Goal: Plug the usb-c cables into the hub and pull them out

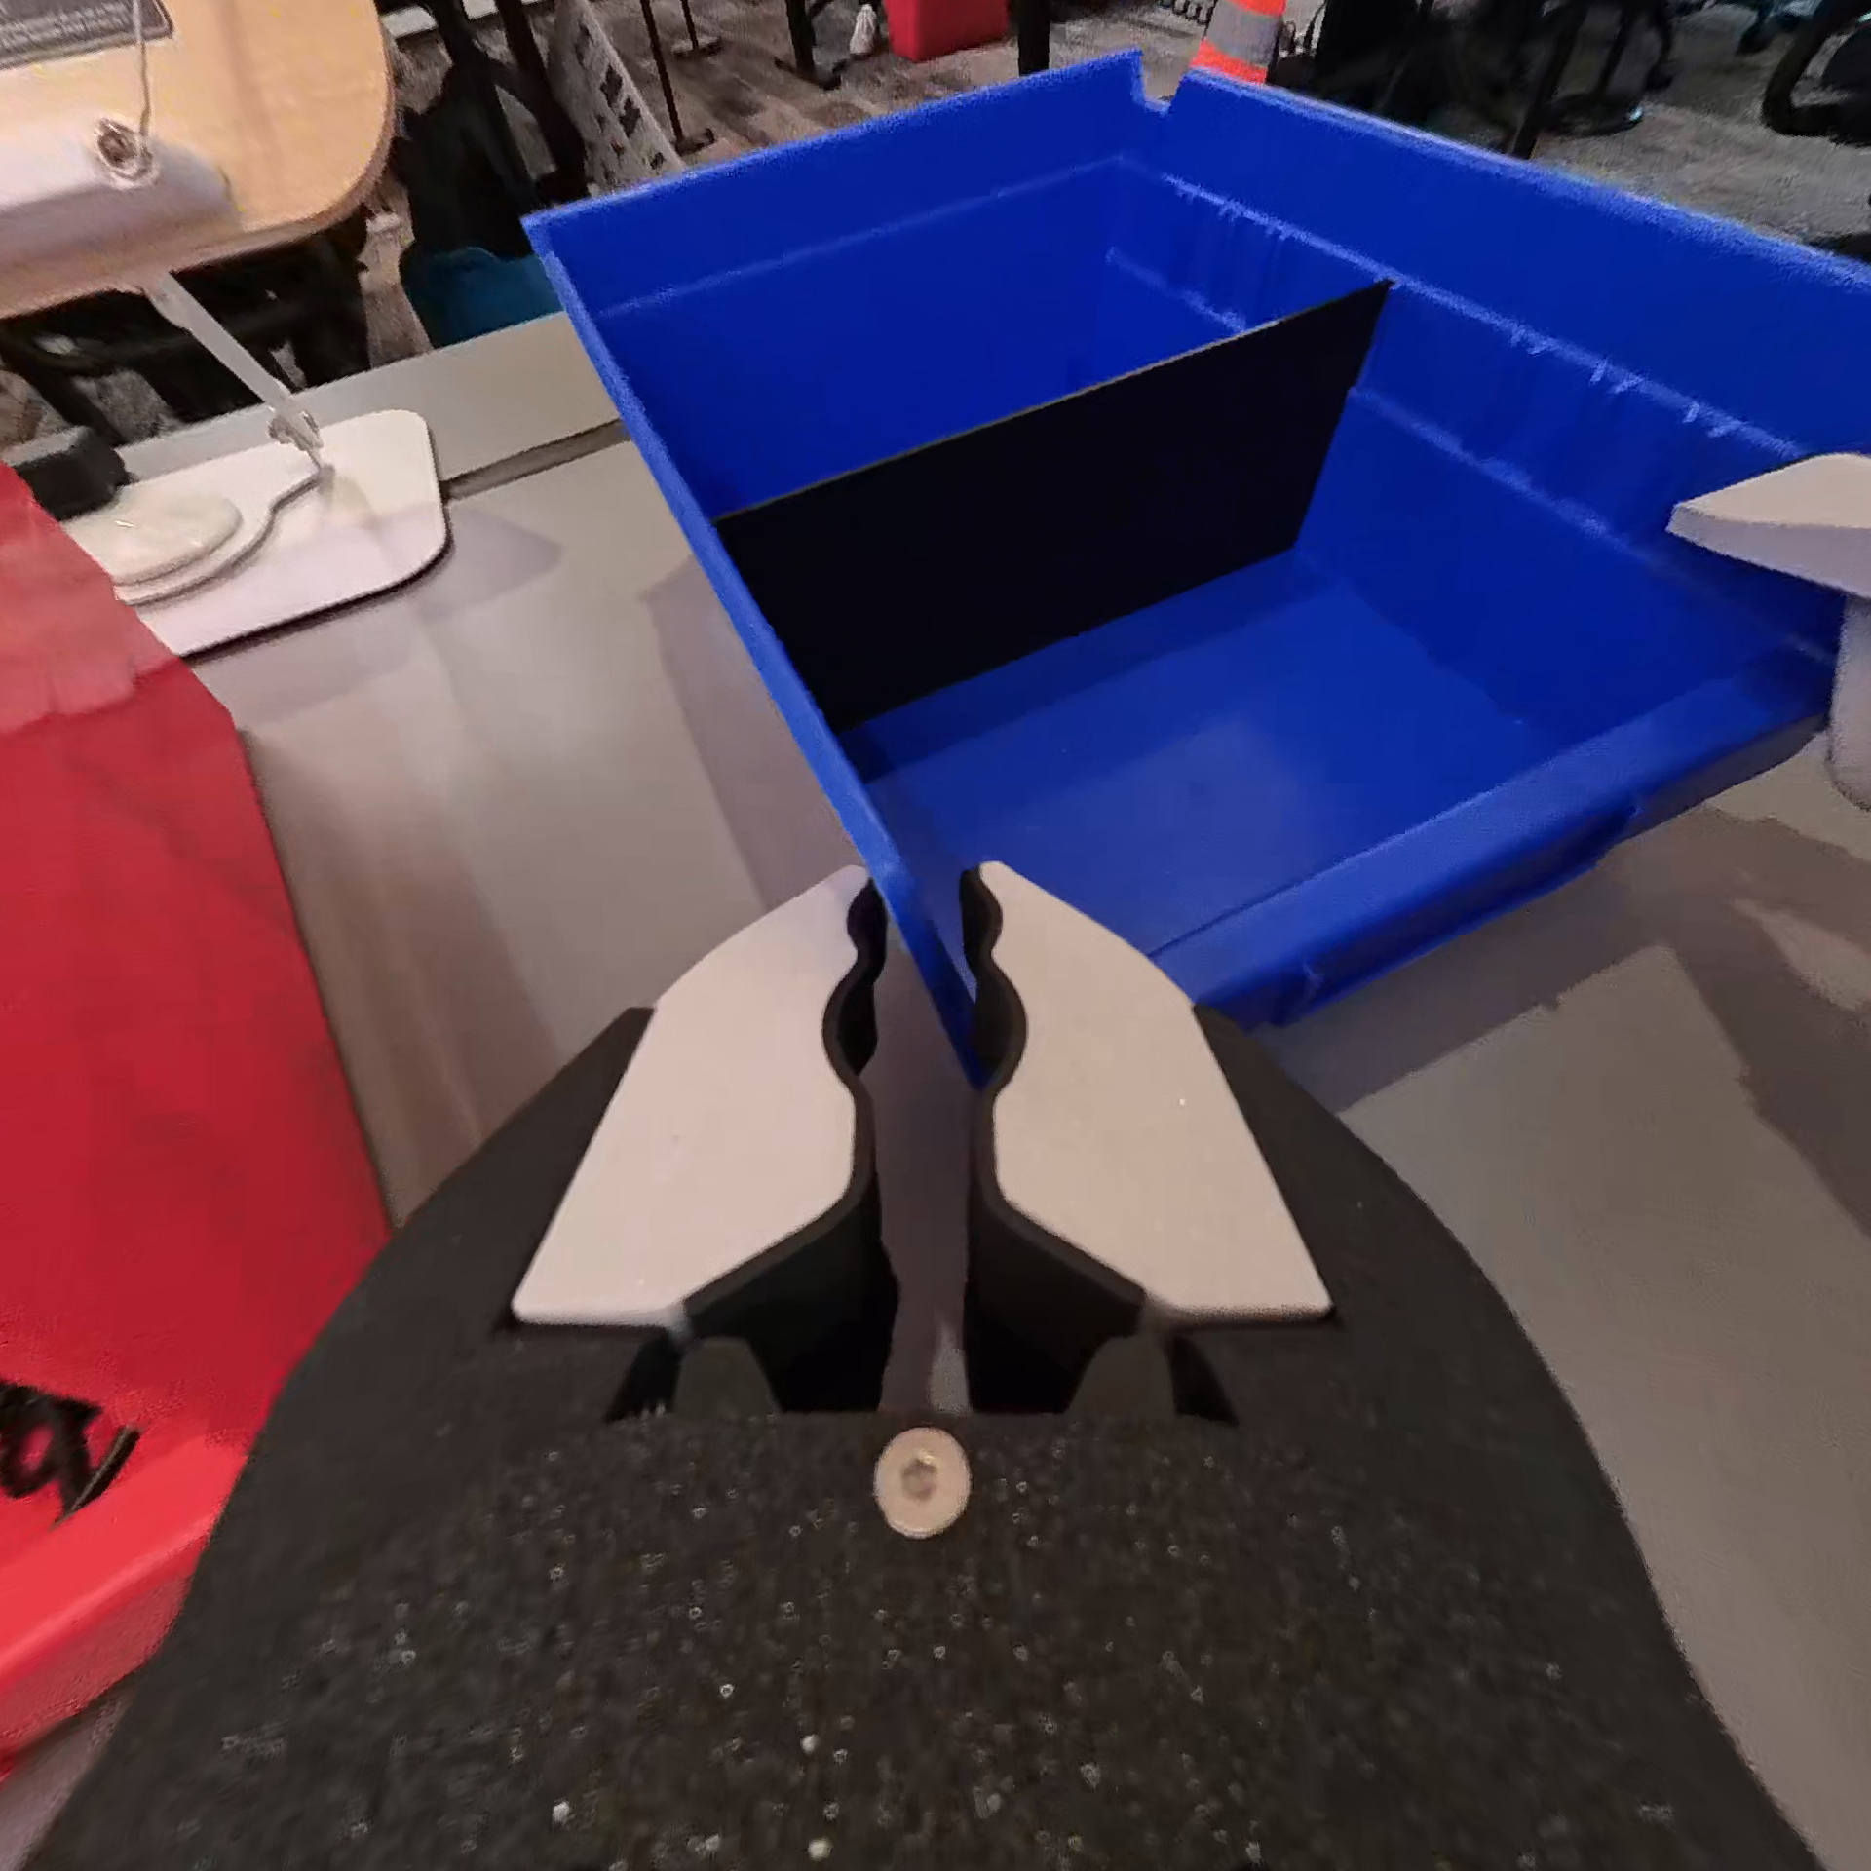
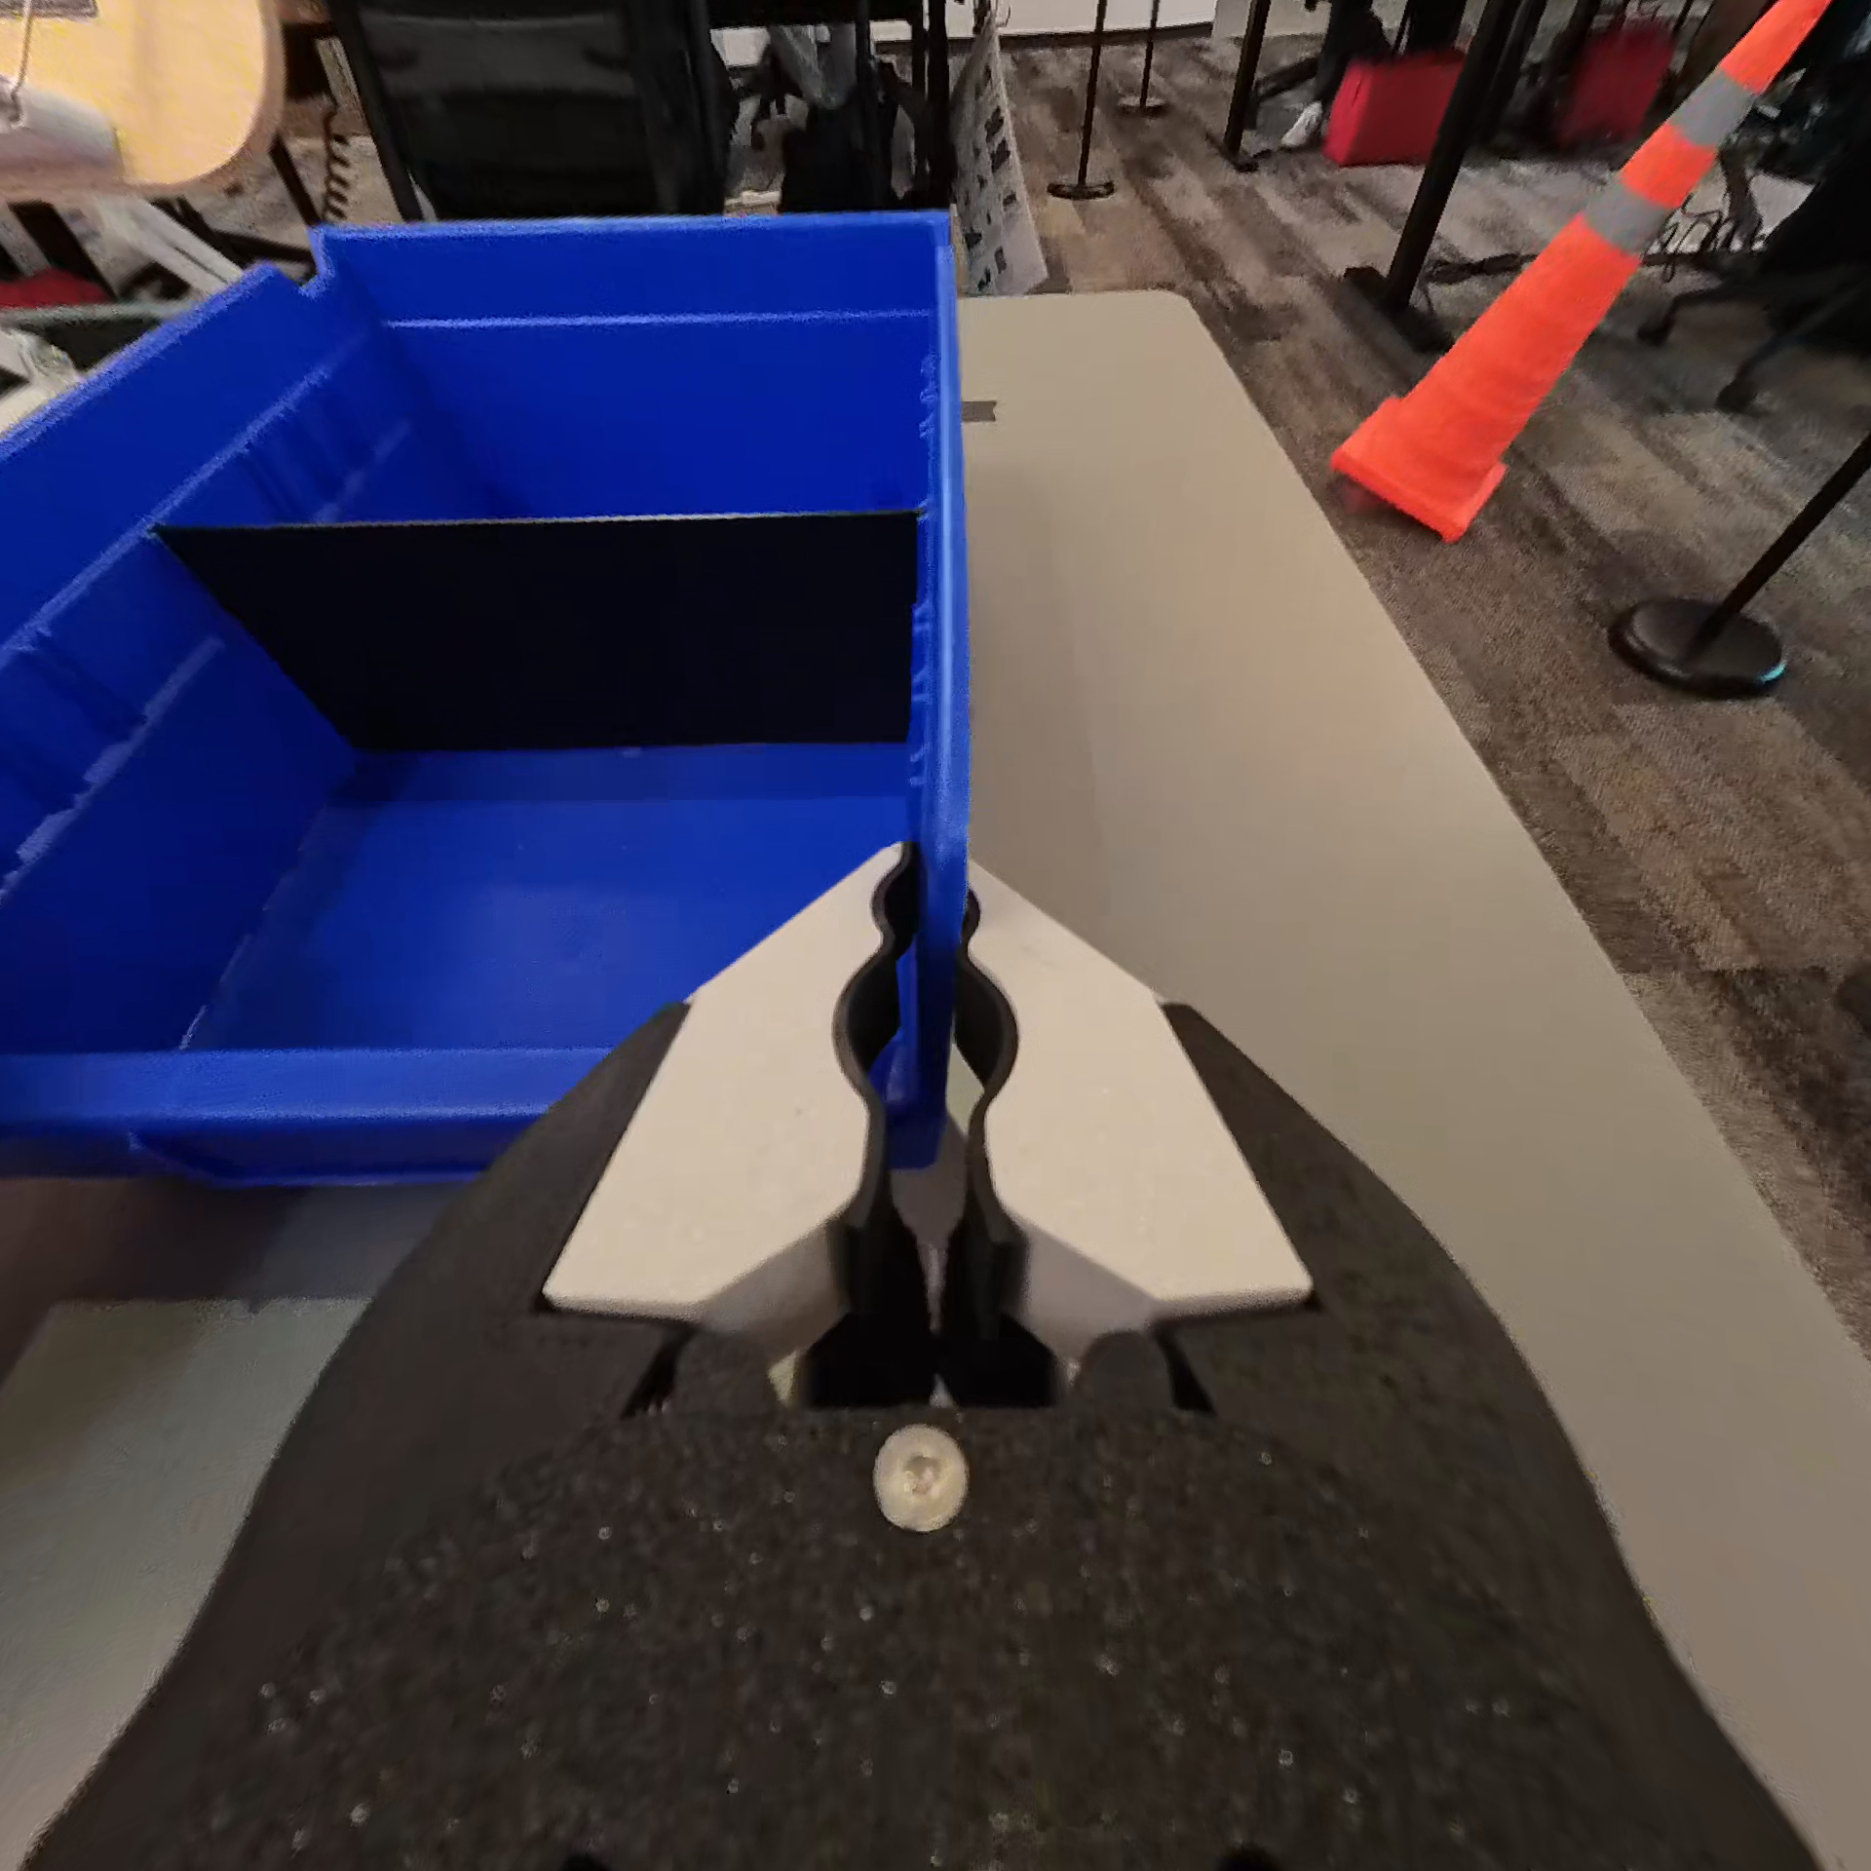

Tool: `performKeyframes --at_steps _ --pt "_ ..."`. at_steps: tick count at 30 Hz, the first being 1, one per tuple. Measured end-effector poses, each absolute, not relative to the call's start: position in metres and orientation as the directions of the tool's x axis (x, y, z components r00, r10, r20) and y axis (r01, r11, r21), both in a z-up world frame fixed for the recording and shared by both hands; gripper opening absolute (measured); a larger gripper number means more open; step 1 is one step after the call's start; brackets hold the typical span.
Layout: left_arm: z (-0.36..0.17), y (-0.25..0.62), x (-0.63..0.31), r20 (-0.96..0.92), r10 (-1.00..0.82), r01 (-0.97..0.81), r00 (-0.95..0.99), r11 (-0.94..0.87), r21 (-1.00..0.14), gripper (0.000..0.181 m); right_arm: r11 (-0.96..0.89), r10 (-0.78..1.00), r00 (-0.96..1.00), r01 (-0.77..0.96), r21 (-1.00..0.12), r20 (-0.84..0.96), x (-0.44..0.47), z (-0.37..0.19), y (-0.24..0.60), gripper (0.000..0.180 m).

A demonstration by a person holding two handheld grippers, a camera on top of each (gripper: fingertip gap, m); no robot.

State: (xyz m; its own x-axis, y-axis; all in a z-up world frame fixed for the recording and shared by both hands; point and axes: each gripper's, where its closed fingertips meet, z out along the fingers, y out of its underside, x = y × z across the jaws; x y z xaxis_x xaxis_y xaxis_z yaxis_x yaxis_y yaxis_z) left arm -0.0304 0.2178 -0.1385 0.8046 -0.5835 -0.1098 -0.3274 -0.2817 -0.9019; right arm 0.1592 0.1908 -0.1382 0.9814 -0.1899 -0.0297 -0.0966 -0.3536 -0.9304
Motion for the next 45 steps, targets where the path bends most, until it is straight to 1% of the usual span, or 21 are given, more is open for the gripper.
performKeyframes --at_steps 5,7,8,9,11,13,15,17,18,21,24,26,28,31,32,33,34,37,39,42,45 --pt "-0.138 0.210 -0.011 -0.038 -0.667 -0.337 0.744 -0.325 -0.883 0.029 -0.369 -0.263 0.964 -0.066 -0.927 0.037 0.180 -0.139 0.195 0.010" --pt "-0.136 0.206 -0.011 -0.019 -0.686 -0.343 0.728 -0.339 -0.876 0.031 -0.367 -0.271 0.962 -0.077 -0.927 0.028 0.181 -0.139 0.195 0.010" --pt "-0.132 0.202 -0.015 -0.004 -0.695 -0.339 0.719 -0.345 -0.875 0.037 -0.365 -0.273 0.962 -0.078 -0.928 0.027 0.181 -0.139 0.195 0.010" --pt "-0.126 0.196 -0.021 0.021 -0.707 -0.324 0.707 -0.350 -0.879 0.038 -0.359 -0.284 0.958 -0.074 -0.930 0.033 0.183 -0.138 0.195 0.015" --pt "-0.106 0.180 -0.041 0.073 -0.735 -0.275 0.674 -0.342 -0.899 0.039 -0.307 -0.321 0.946 -0.068 -0.949 0.036 0.189 -0.125 0.192 0.034" --pt "-0.092 0.171 -0.079 0.073 -0.737 -0.267 0.671 -0.332 -0.905 0.047 -0.207 -0.356 0.934 -0.062 -0.976 0.016 0.192 -0.099 0.181 0.045" --pt "-0.075 0.181 -0.139 0.029 -0.671 -0.234 0.741 -0.298 -0.926 0.049 -0.084 -0.380 0.925 -0.034 -0.996 0.000 0.180 -0.065 0.165 0.045" --pt "-0.057 0.202 -0.216 -0.047 -0.526 -0.199 0.849 -0.235 -0.952 0.050 0.030 -0.247 0.969 0.009 -1.000 0.001 0.120 -0.030 0.162 0.044" --pt "-0.049 0.212 -0.255 -0.086 -0.435 -0.190 0.896 -0.202 -0.961 0.050 0.038 -0.160 0.987 0.024 -0.999 0.018 0.080 -0.022 0.166 0.044" --pt "-0.050 0.232 -0.343 -0.096 -0.225 -0.143 0.969 -0.198 -0.970 0.044 -0.065 0.095 0.995 0.004 -0.998 -0.002 -0.051 -0.040 0.186 0.049" --pt "-0.083 0.242 -0.360 -0.035 -0.234 -0.108 0.971 -0.304 -0.947 0.051 -0.186 0.197 0.977 -0.041 -0.982 -0.078 -0.135 -0.079 0.210 0.052" --pt "-0.111 0.247 -0.356 -0.053 -0.260 -0.151 0.964 -0.372 -0.916 0.052 -0.232 0.162 0.985 -0.021 -0.972 -0.059 -0.151 -0.101 0.228 0.052" --pt "-0.133 0.250 -0.348 -0.047 -0.288 -0.169 0.957 -0.415 -0.894 0.043 -0.264 0.143 0.988 -0.021 -0.964 -0.061 -0.158 -0.115 0.246 0.051" --pt "-0.143 0.253 -0.336 0.085 -0.324 -0.080 0.942 -0.465 -0.882 0.030 -0.364 0.182 0.976 -0.049 -0.930 -0.123 -0.174 -0.138 0.263 0.041" --pt "-0.143 0.254 -0.340 0.088 -0.313 -0.076 0.946 -0.477 -0.876 0.021 -0.365 0.155 0.977 -0.082 -0.927 -0.147 -0.173 -0.137 0.266 0.038" --pt "-0.141 0.256 -0.346 0.071 -0.307 -0.090 0.949 -0.479 -0.873 0.012 -0.364 0.112 0.984 -0.092 -0.927 -0.142 -0.168 -0.136 0.266 0.026" --pt "-0.138 0.258 -0.352 0.048 -0.312 -0.112 0.949 -0.474 -0.873 0.010 -0.356 0.044 0.991 -0.100 -0.929 -0.123 -0.159 -0.133 0.264 0.003" --pt "-0.132 0.261 -0.378 -0.033 -0.330 -0.185 0.943 -0.441 -0.878 0.004 -0.330 -0.028 0.997 -0.082 -0.941 -0.077 -0.180 -0.124 0.250 0.003" --pt "-0.127 0.266 -0.406 -0.018 -0.337 -0.168 0.941 -0.422 -0.891 0.003 -0.309 -0.097 0.994 -0.073 -0.948 -0.045 -0.206 -0.118 0.240 0.003" --pt "-0.114 0.276 -0.469 0.003 -0.297 -0.122 0.955 -0.400 -0.908 0.002 -0.243 -0.054 0.997 -0.064 -0.968 -0.052 -0.268 -0.107 0.242 0.004" --pt "-0.109 0.288 -0.529 -0.027 -0.281 -0.133 0.959 -0.365 -0.922 0.002 -0.241 -0.016 1.000 0.014 -0.970 0.019 -0.330 -0.109 0.258 0.004"
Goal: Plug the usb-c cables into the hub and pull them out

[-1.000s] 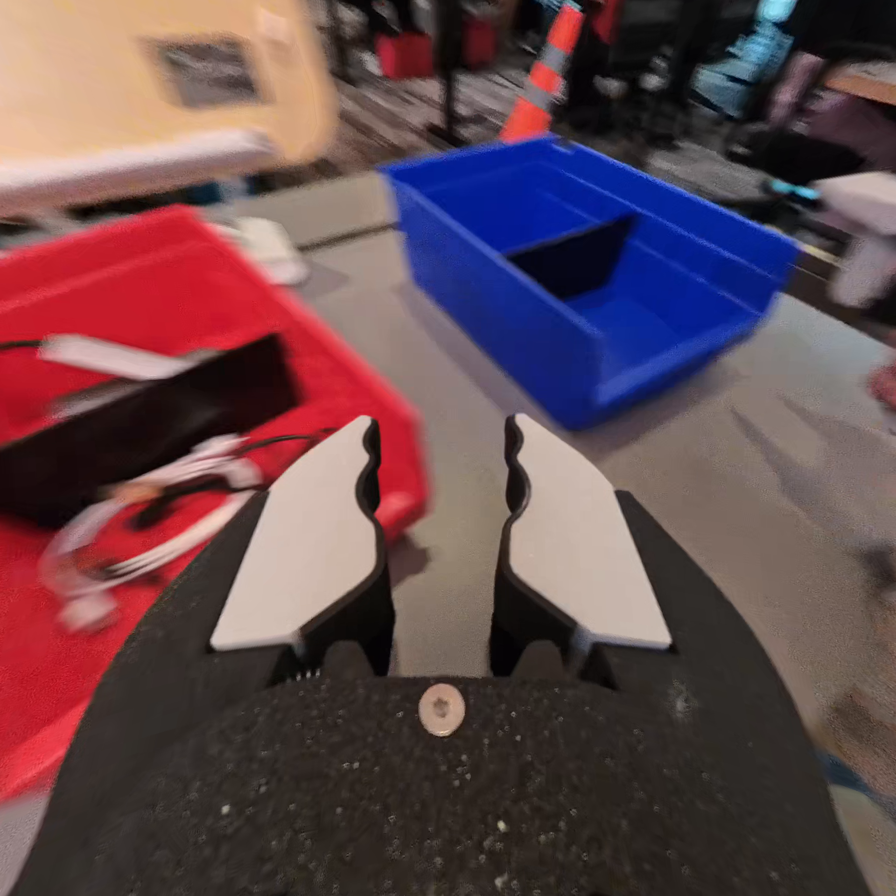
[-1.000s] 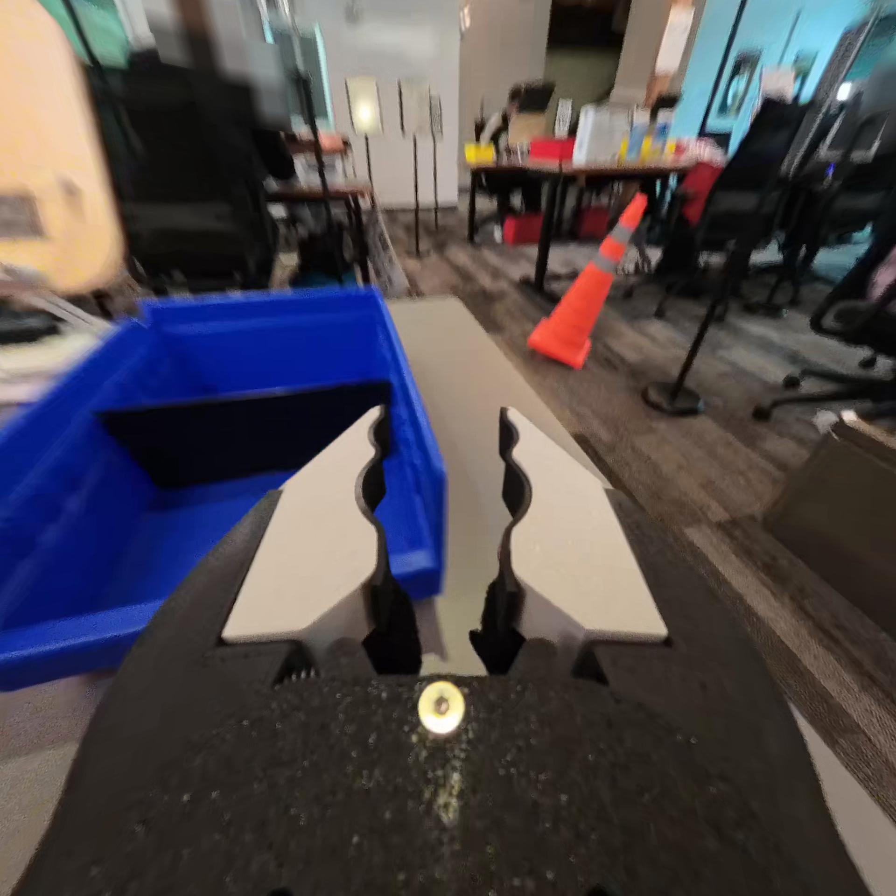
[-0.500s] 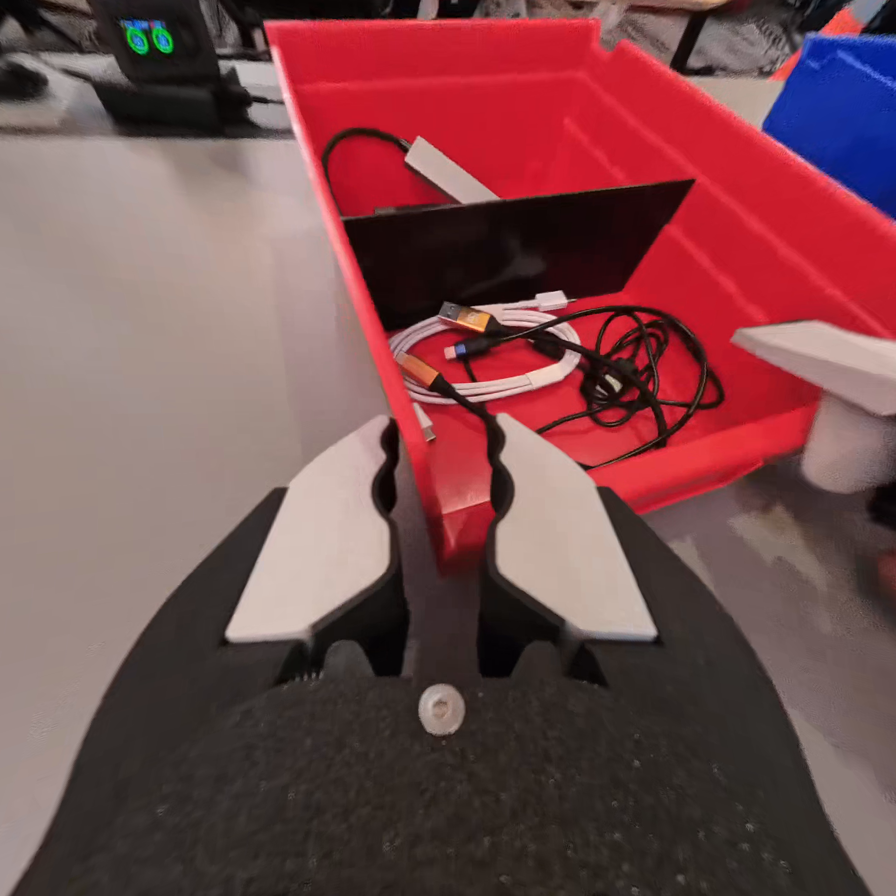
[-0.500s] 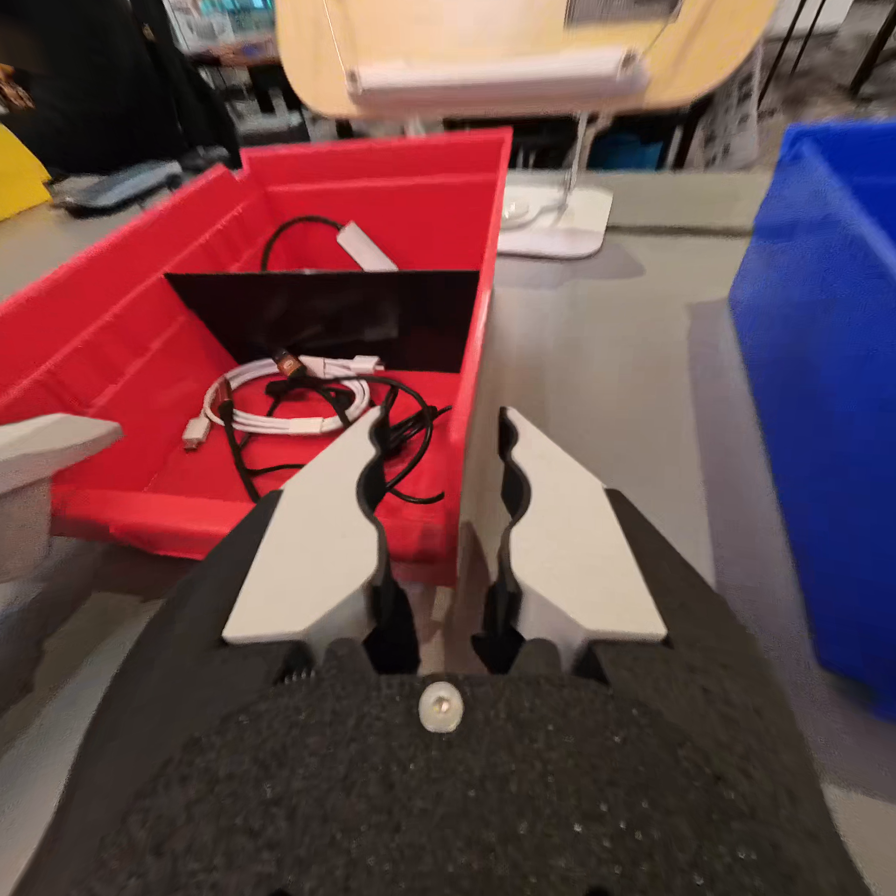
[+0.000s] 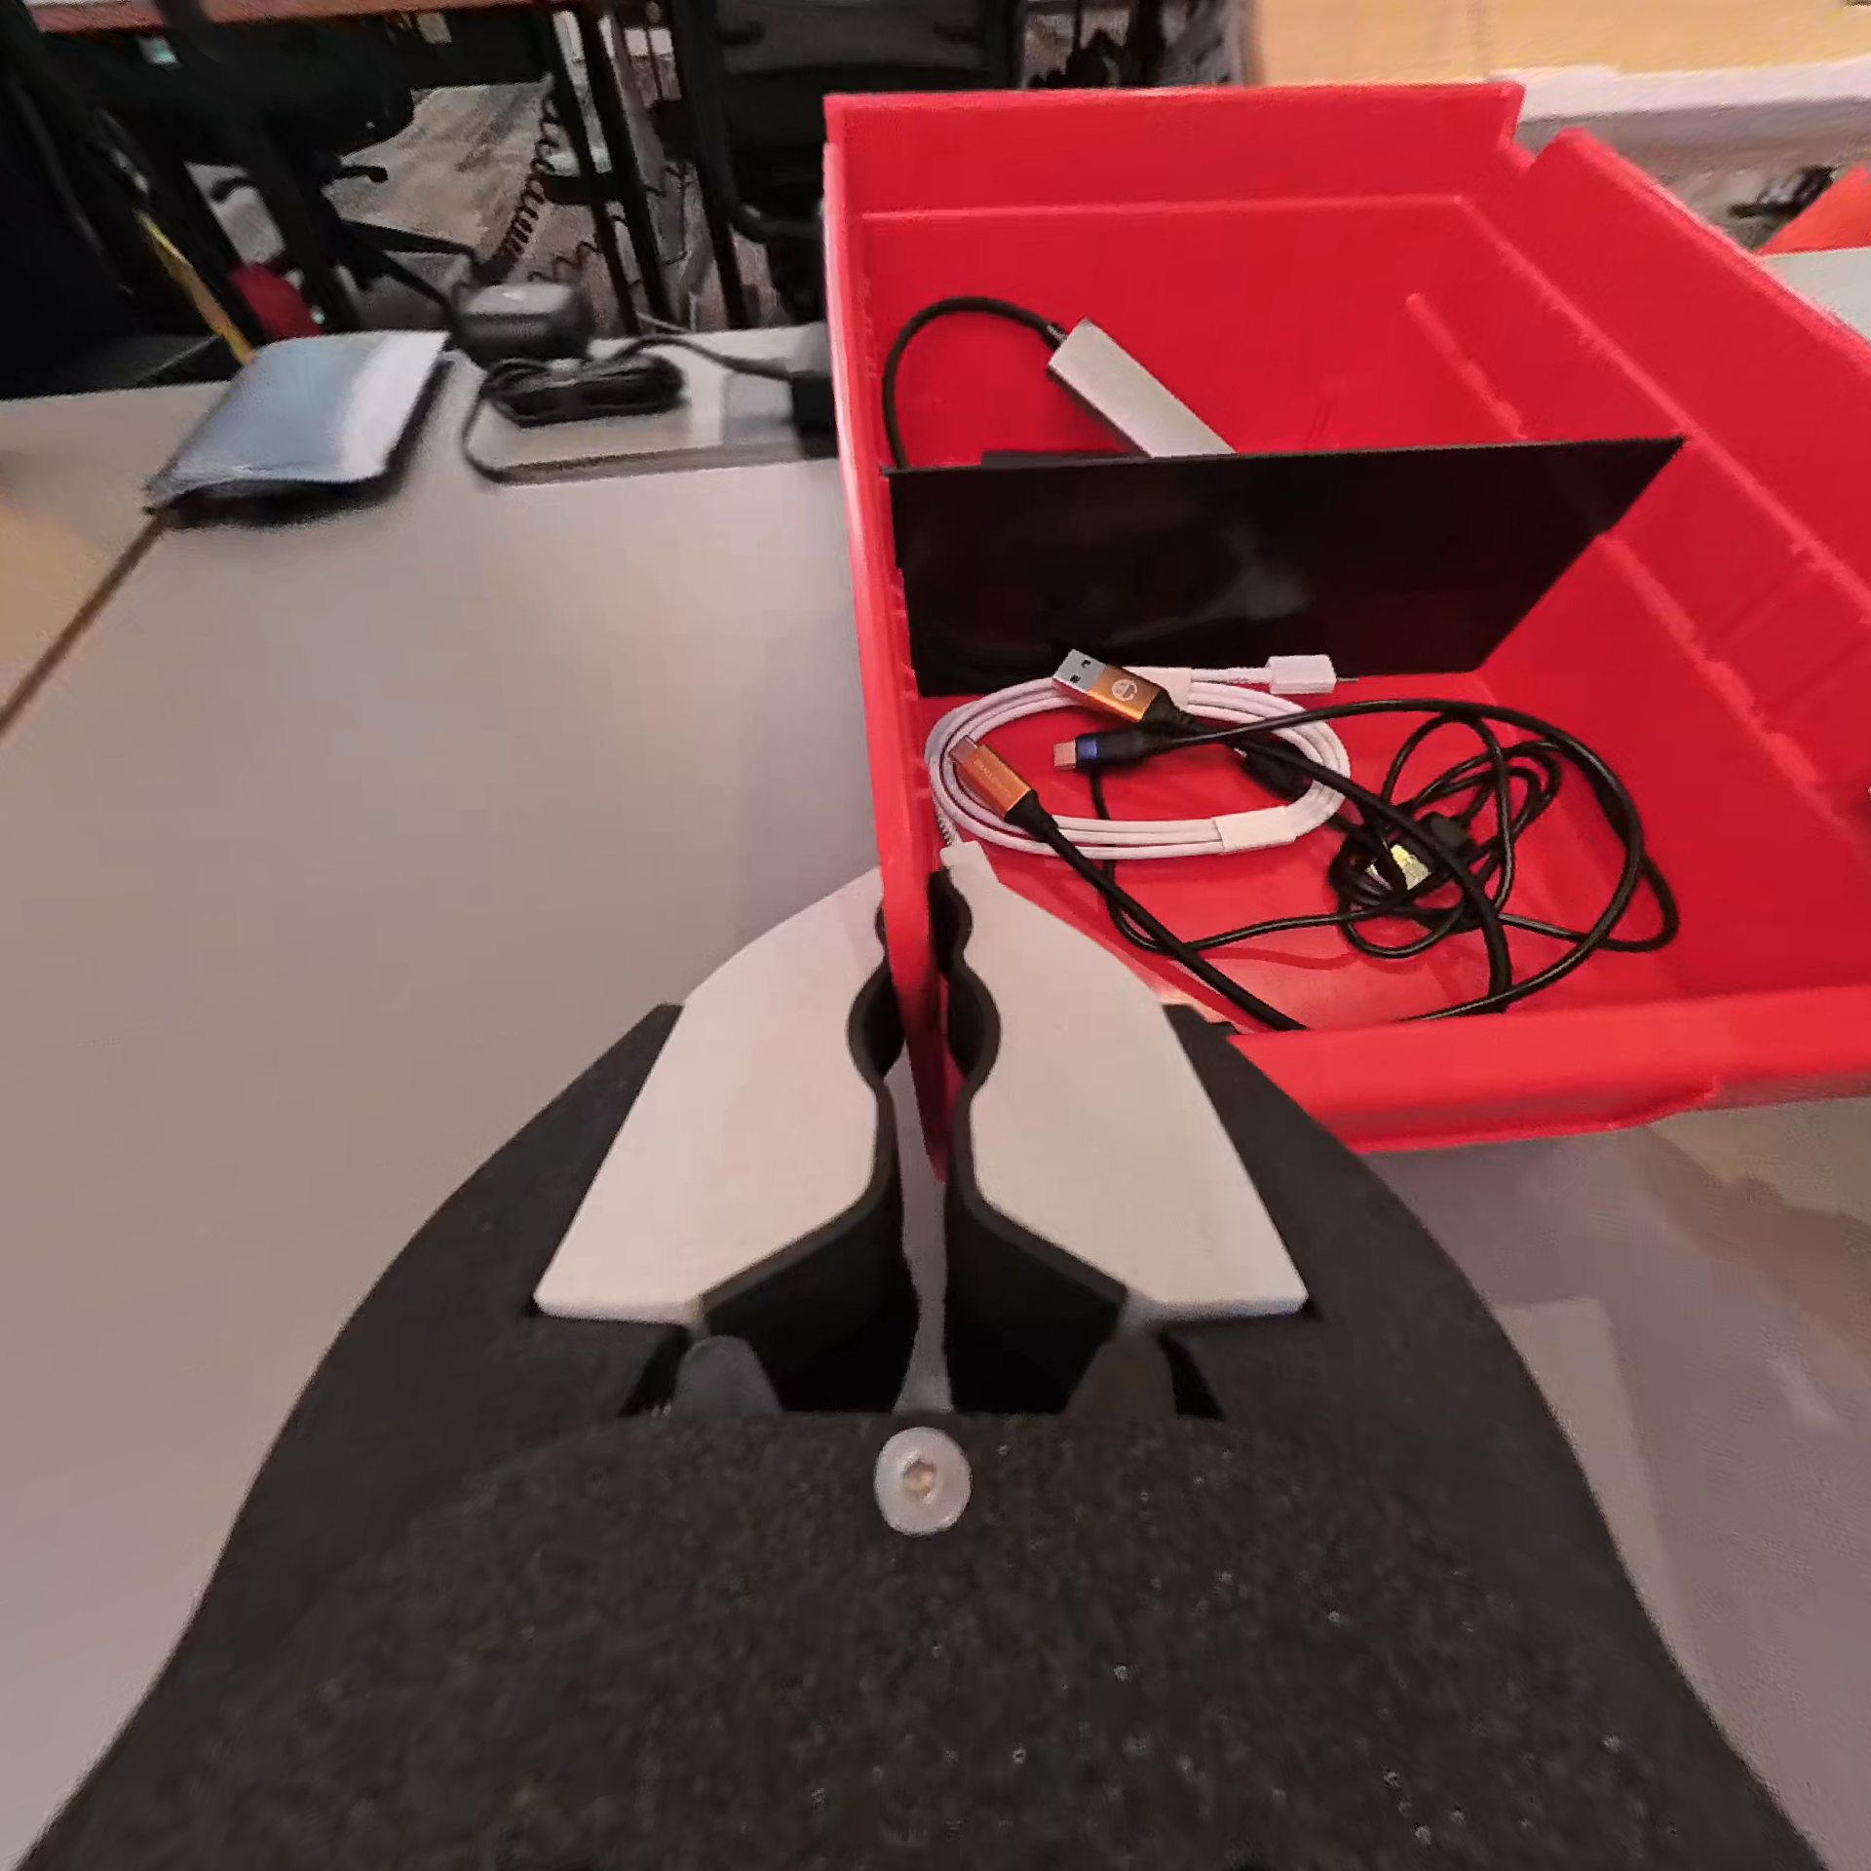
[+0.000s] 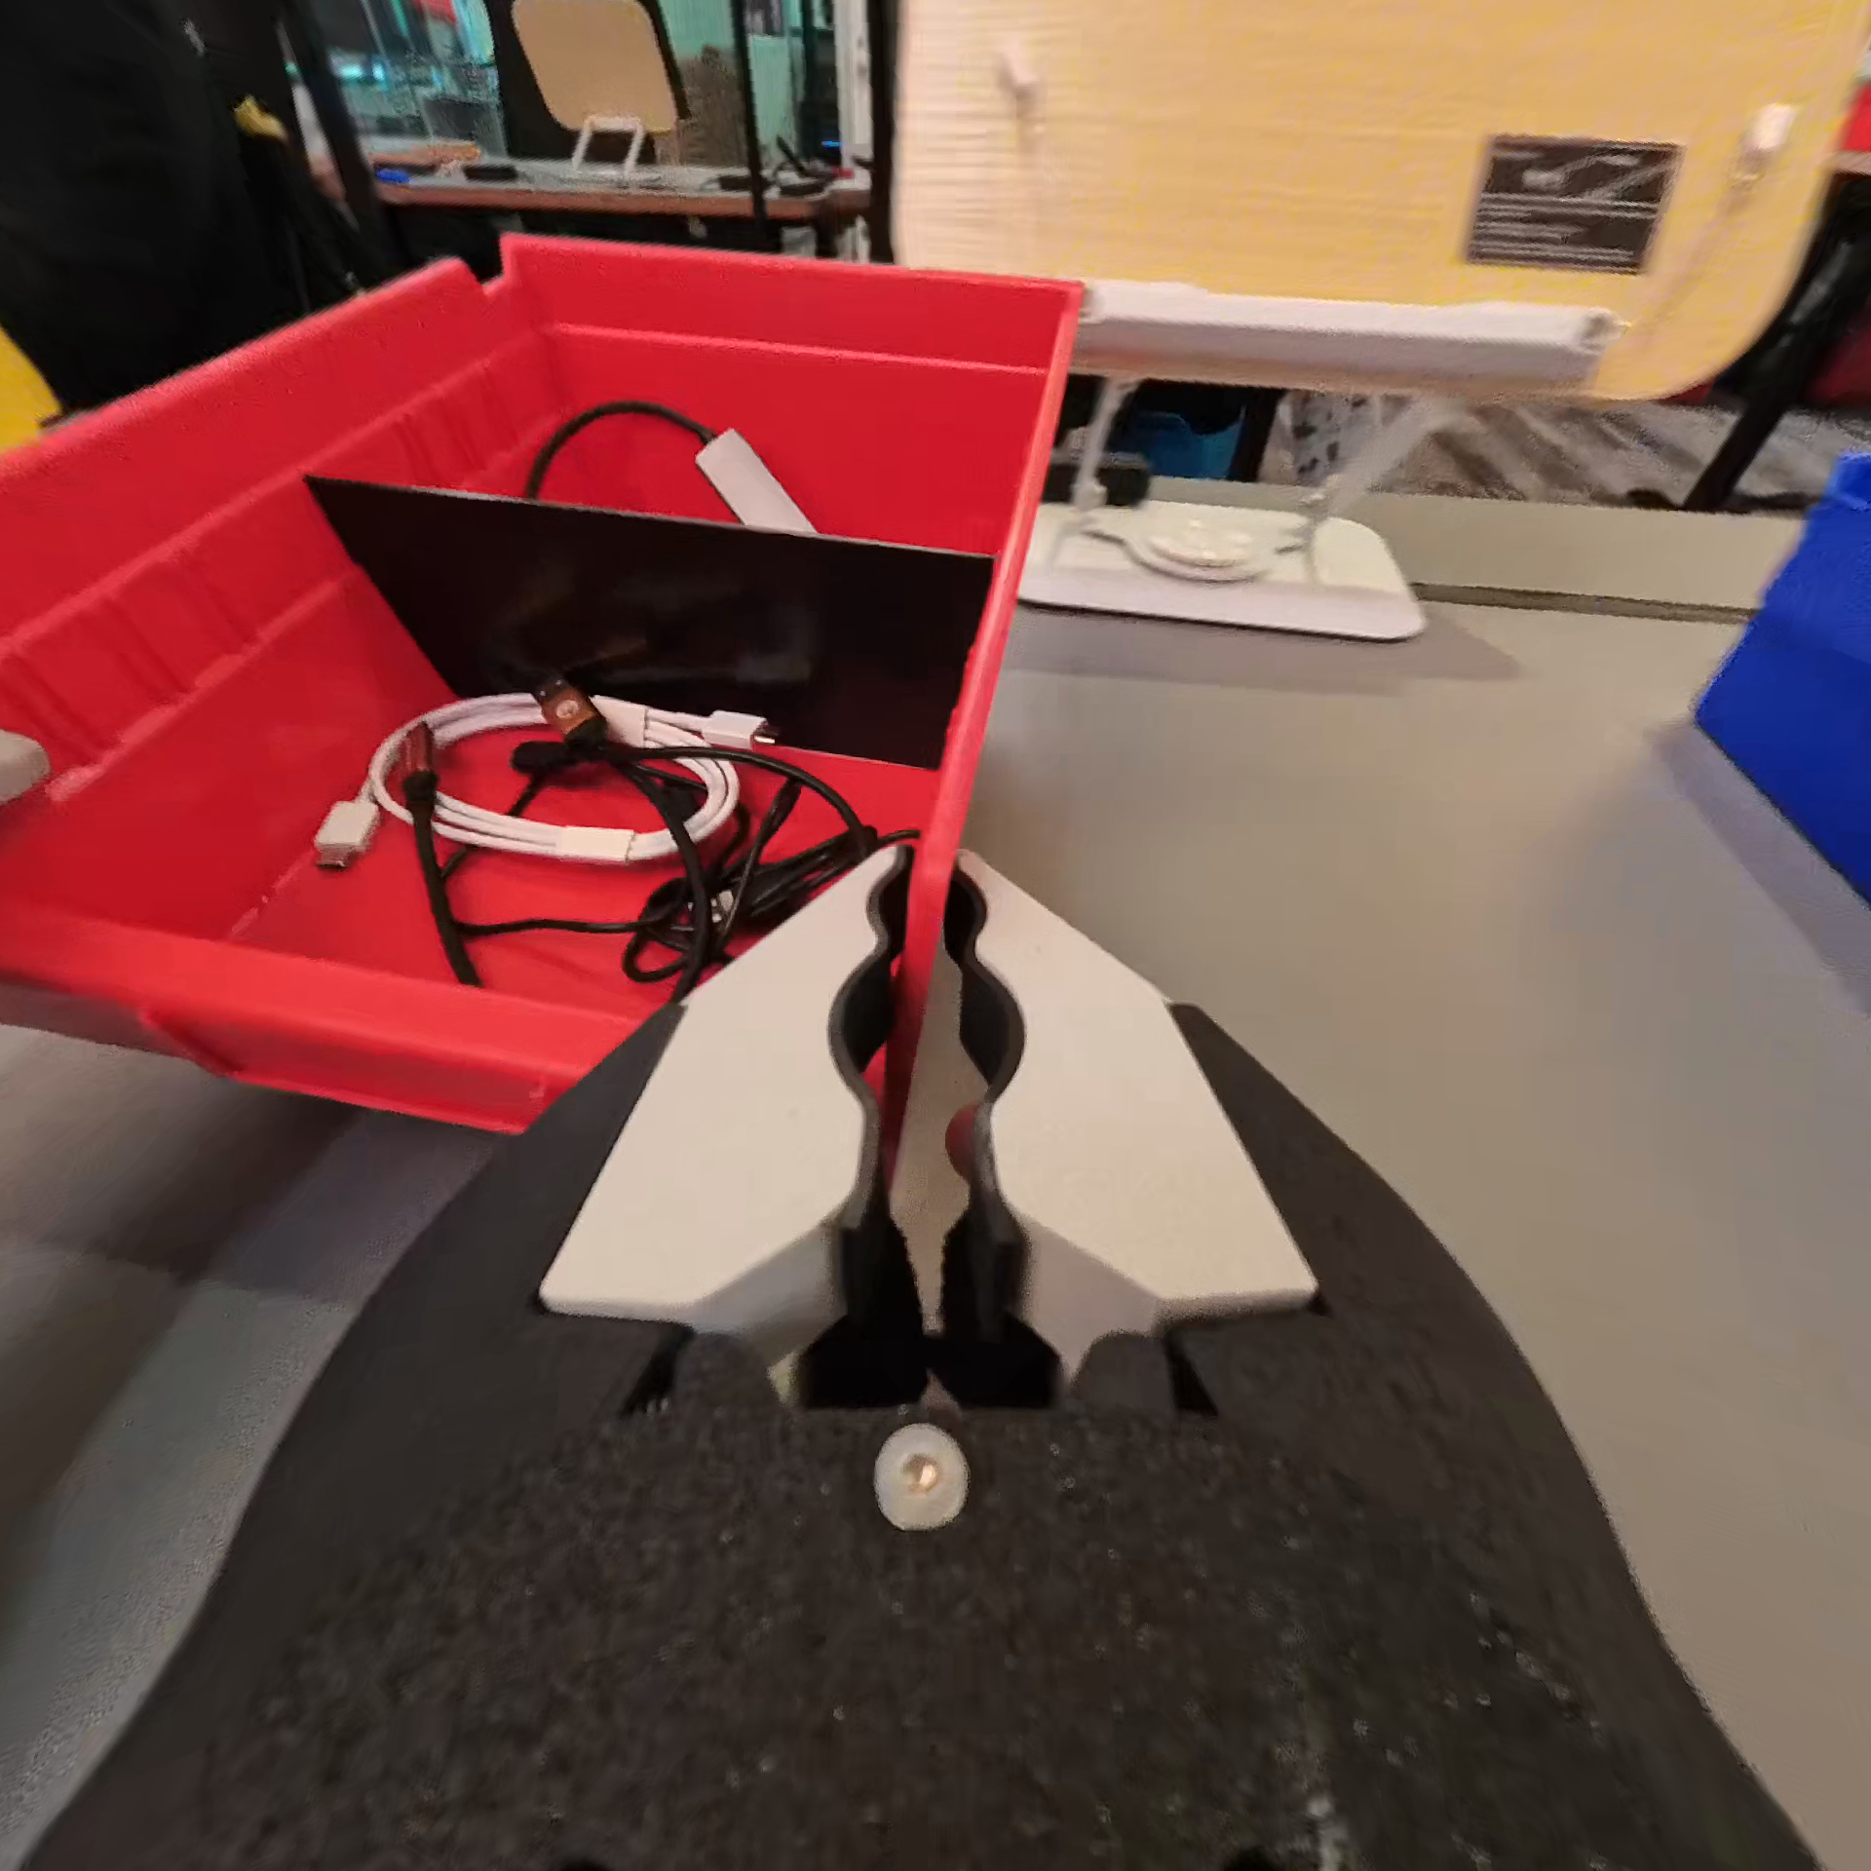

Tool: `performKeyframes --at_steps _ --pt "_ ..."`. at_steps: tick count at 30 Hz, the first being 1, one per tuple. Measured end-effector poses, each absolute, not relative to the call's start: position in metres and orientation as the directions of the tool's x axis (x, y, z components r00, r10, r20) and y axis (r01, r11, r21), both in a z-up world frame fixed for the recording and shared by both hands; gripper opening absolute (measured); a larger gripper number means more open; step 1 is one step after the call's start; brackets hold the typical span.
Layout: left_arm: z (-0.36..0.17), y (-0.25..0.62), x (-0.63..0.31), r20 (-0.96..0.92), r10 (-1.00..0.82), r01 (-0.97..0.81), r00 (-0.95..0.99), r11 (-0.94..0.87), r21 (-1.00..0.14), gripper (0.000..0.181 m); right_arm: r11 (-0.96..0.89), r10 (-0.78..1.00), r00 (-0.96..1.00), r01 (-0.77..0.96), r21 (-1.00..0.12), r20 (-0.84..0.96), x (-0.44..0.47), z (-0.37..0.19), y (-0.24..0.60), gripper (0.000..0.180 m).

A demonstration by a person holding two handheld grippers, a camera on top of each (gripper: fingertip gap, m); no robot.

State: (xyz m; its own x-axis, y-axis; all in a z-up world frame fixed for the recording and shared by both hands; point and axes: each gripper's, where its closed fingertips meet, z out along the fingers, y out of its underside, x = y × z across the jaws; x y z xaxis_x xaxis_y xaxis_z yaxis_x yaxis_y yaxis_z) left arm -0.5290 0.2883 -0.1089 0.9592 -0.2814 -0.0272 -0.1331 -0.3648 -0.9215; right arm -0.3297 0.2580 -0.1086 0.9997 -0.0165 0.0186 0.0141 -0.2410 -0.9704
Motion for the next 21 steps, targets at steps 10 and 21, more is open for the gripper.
performKeyframes --at_steps 10,21 --pt "-0.135 0.316 -0.591 0.033 -0.208 -0.062 0.978 -0.434 -0.899 0.003 -0.302 0.074 0.997 0.004 -0.953 -0.019 -0.399 -0.131 0.307 0.005" --pt "-0.136 0.315 -0.603 0.127 -0.130 0.057 0.983 -0.441 -0.896 0.027 -0.339 0.544 0.814 -0.007 -0.941 -0.202 -0.373 -0.100 0.237 0.038"
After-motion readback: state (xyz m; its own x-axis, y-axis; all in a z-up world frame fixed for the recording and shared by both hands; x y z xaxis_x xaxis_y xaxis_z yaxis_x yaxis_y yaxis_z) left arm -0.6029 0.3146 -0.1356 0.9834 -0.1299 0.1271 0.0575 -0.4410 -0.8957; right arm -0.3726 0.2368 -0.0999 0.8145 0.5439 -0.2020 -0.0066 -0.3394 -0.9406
